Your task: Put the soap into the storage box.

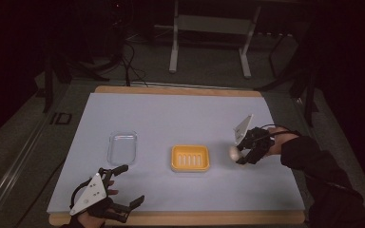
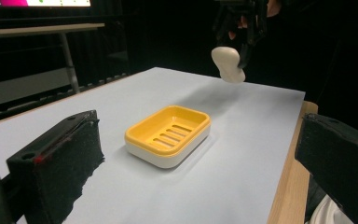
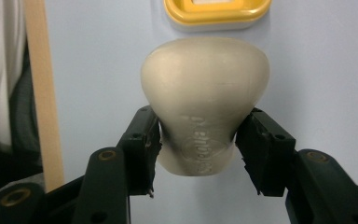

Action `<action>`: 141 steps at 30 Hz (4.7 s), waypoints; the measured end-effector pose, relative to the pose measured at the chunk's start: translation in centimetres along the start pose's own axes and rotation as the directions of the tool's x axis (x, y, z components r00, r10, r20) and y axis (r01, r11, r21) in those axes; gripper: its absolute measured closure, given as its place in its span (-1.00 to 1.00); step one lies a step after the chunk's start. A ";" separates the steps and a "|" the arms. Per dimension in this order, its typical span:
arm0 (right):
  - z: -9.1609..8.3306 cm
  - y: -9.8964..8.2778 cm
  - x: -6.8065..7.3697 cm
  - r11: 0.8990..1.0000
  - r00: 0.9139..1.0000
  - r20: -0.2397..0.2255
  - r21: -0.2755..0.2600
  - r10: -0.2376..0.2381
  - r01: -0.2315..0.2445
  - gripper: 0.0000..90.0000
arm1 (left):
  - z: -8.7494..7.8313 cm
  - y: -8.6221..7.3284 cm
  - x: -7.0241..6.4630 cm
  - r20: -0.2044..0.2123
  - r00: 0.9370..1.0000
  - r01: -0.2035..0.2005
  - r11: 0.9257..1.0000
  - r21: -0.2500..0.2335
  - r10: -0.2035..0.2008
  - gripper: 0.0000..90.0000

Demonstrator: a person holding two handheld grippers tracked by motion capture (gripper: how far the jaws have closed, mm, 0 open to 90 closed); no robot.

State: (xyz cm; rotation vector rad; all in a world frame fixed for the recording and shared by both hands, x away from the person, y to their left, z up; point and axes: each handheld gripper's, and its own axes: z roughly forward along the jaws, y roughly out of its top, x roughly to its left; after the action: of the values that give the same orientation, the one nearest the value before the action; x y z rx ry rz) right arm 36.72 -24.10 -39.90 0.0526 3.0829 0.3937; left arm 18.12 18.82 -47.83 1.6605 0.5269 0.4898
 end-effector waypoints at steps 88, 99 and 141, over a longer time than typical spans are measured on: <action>9.2 11.6 -1.7 0.993 0.996 -0.013 -0.076 -0.092 0.091 -0.17 | -0.1 0.1 -0.4 0.037 0.999 -0.016 1.000 0.005 0.016 -0.98; 7.1 10.4 -1.3 0.992 0.993 0.097 -0.111 0.075 -0.064 -0.52 | 0.0 0.0 -0.4 0.043 0.999 -0.015 1.000 0.009 0.015 -0.98; 5.0 -2.5 2.0 0.708 0.675 0.267 -0.452 0.688 -0.543 -0.69 | 0.0 0.0 -0.5 0.047 0.999 -0.017 1.000 0.021 0.016 -0.98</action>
State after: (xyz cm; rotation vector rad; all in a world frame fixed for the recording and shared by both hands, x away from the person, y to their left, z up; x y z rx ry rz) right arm 34.79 -25.15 -45.36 1.0668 2.4245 0.8021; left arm 17.73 18.51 -47.84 1.6941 0.4861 0.4580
